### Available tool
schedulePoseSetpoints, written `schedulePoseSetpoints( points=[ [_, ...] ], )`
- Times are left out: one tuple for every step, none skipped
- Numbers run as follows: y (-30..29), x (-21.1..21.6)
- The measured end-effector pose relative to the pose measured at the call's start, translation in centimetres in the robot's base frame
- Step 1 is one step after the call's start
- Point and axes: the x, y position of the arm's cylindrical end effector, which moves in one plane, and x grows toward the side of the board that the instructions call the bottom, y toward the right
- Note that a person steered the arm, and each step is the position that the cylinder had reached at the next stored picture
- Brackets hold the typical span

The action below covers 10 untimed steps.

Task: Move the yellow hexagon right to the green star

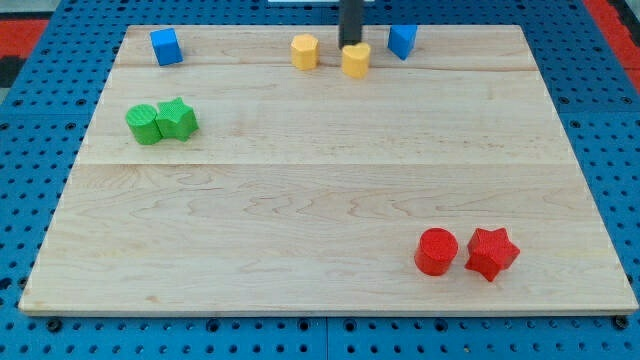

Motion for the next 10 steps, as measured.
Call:
schedulePoseSetpoints(
  points=[
    [-1.1,1.6],
    [-2.4,-0.4],
    [-6.3,-0.7],
    [-11.4,-1.9],
    [-11.0,-3.3],
    [-14.0,-5.7],
    [-17.7,-4.0],
    [-10.4,-2.0],
    [-9.0,1.9],
    [-9.2,3.2]
  ],
)
